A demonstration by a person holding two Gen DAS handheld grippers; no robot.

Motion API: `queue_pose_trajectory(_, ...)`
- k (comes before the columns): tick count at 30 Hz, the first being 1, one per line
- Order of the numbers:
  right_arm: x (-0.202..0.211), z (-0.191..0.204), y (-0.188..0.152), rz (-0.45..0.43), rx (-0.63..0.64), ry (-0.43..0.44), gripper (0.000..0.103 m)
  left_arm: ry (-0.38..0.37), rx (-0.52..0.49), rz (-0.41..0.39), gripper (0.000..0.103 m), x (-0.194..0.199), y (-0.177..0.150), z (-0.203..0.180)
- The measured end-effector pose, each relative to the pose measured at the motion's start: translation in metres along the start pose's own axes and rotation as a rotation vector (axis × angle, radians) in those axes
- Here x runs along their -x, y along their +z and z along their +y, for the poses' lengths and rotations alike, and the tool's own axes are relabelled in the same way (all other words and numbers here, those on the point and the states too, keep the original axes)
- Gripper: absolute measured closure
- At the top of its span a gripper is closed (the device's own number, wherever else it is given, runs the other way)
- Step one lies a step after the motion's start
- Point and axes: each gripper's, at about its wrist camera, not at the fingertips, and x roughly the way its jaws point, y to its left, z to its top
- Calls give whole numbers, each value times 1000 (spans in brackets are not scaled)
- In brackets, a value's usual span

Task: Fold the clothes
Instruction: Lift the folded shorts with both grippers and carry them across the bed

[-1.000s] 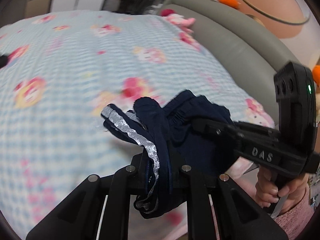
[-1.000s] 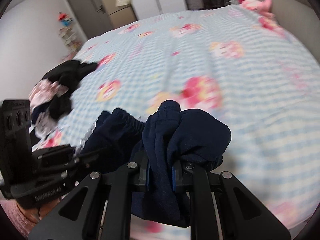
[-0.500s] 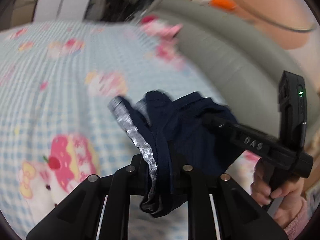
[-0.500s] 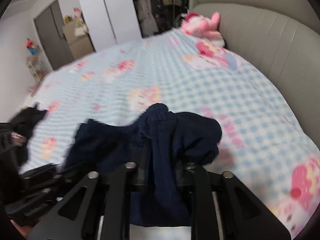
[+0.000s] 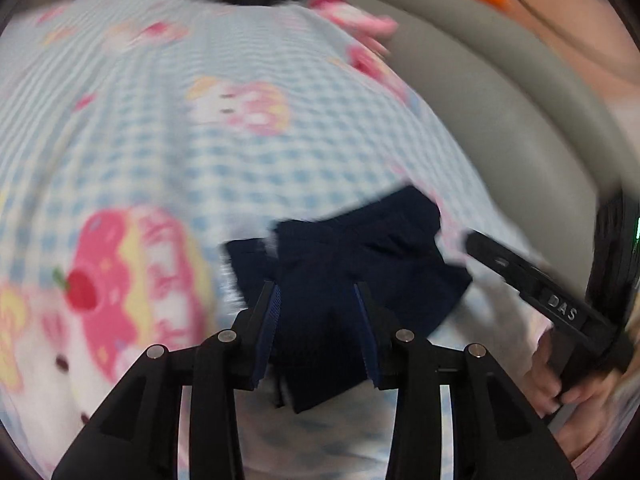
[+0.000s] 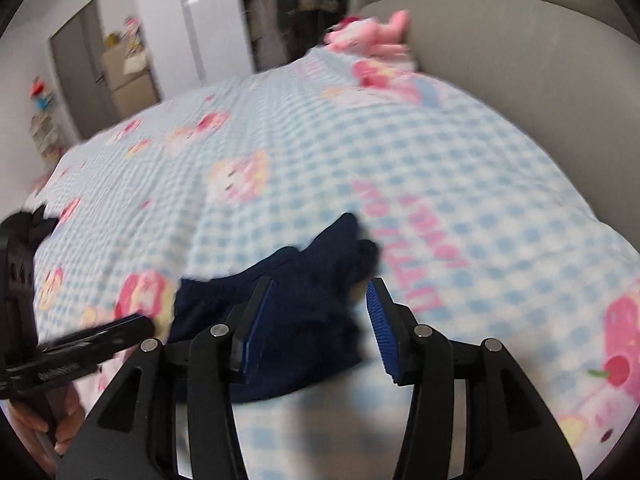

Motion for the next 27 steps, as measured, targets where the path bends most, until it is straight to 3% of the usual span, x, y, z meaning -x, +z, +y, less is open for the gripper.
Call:
queue_pose_trajectory(3, -37, -1, -12, 177, 42, -97, 57, 104, -106, 119, 64, -27, 1, -6)
queue_pose_trajectory(5, -42, -10, -18, 204, -9, -94, 57, 170, -132, 156, 64, -33, 8, 6)
queue_pose_trajectory(7, -32, -15, -15, 194, -63, -76, 55, 122, -68, 154, 64, -16, 18, 23)
queue_pose_trajectory(10, 0, 3, -5, 121, -38, -52, 53, 40, 14, 98, 59, 25, 28, 42)
queue_pose_trajectory(12, 23, 26, 1, 66, 5, -47, 47, 62, 5, 56, 47, 52, 27, 52)
queue_pose_trajectory(15, 43, 66, 8, 2, 13, -10, 46, 150, -4, 20, 45, 82, 28, 79)
queue_pose_trajectory(18, 37, 114, 18, 13, 32, 61, 34, 244, 56, 12, 44, 115, 25, 126)
queue_pose_trajectory(24, 42, 222, 12, 14, 98, 125, 30, 346, 153, -57, 32, 189, 14, 199)
queue_pose_trajectory(26, 46, 250, 8, 14, 76, 147, 9, 376, 168, -79, 29, 212, 11, 218)
queue_pose_trajectory(27, 46, 262, 6, 22, 68, 152, 4, 391, 176, -89, 27, 223, 9, 228)
